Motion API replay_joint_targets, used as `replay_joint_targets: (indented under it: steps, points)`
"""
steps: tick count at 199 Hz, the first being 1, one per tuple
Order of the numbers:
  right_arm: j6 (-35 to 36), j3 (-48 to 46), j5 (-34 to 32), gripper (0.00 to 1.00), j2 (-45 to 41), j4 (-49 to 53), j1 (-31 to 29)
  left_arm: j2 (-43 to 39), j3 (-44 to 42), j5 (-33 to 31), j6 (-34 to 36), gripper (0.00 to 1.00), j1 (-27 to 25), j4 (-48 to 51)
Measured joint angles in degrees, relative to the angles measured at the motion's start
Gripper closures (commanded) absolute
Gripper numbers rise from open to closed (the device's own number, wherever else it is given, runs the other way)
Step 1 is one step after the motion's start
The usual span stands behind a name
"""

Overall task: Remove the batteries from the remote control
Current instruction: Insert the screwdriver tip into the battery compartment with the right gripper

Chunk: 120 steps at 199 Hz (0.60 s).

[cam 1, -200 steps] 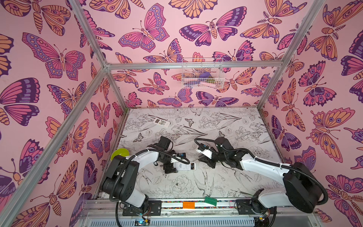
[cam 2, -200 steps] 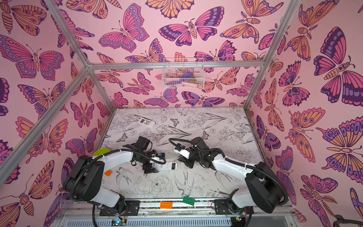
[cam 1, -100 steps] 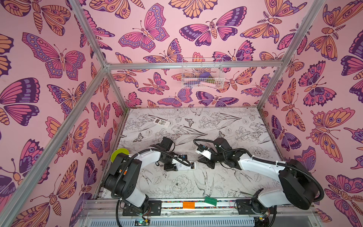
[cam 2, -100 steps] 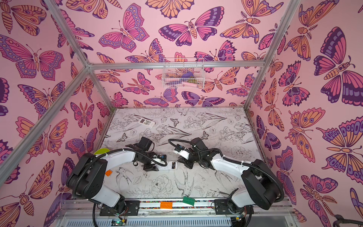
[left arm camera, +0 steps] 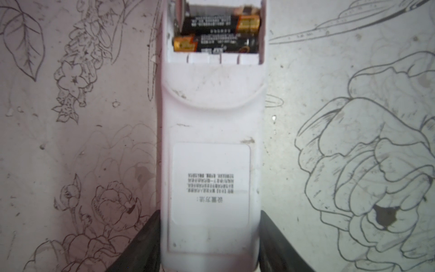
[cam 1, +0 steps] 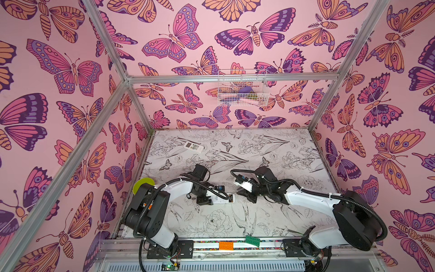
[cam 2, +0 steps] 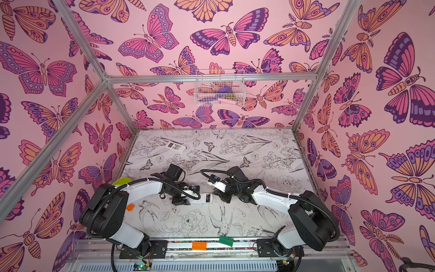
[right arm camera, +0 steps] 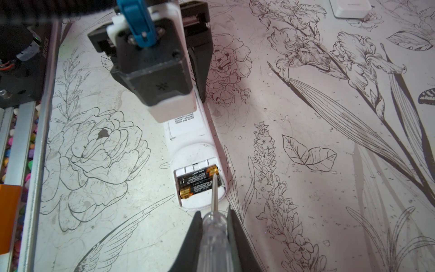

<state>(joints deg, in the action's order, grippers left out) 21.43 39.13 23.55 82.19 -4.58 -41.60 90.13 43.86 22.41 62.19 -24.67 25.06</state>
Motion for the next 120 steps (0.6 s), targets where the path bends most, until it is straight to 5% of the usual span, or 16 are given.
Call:
replay_joint_targets:
  steps: [120]
  points:
    - [1.4, -0.7, -1.7, 1.00, 1.0, -2.4, -0.9, 0.0, 0.3, -0.8, 0.2, 0.75, -0.4, 0.3]
